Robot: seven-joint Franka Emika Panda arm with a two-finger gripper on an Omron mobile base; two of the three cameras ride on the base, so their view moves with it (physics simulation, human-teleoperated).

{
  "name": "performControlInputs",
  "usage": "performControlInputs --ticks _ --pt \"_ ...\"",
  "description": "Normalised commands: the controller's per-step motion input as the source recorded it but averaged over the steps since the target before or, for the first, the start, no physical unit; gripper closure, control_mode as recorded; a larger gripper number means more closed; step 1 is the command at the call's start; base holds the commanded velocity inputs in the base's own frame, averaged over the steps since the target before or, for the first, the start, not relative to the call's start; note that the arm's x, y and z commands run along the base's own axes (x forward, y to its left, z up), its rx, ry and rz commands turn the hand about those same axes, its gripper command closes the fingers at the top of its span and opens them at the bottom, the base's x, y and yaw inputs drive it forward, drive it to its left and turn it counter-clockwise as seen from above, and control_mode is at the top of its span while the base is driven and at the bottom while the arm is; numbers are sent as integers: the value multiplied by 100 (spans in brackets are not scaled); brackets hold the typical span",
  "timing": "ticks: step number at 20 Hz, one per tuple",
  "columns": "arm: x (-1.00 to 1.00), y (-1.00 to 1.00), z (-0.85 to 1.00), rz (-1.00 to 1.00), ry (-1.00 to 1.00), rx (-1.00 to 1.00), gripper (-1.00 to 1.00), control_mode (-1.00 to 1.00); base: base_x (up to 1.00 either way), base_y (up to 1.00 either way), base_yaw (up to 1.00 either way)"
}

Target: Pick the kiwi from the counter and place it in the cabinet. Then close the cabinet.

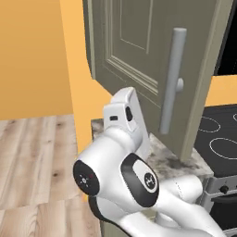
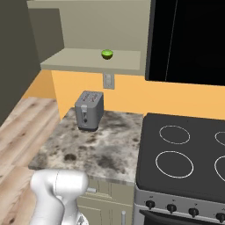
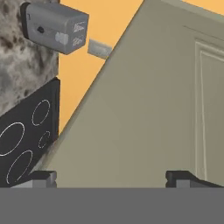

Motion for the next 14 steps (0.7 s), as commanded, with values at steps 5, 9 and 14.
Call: performControlInputs --ticks 5,9,14 --pt "27 -60 12 0 0 0 -100 -100 0 0 0" --pt "51 -52 11 0 0 0 -100 -100 0 0 0" --pt "57 -41 16 0 0 0 -100 -100 0 0 0"
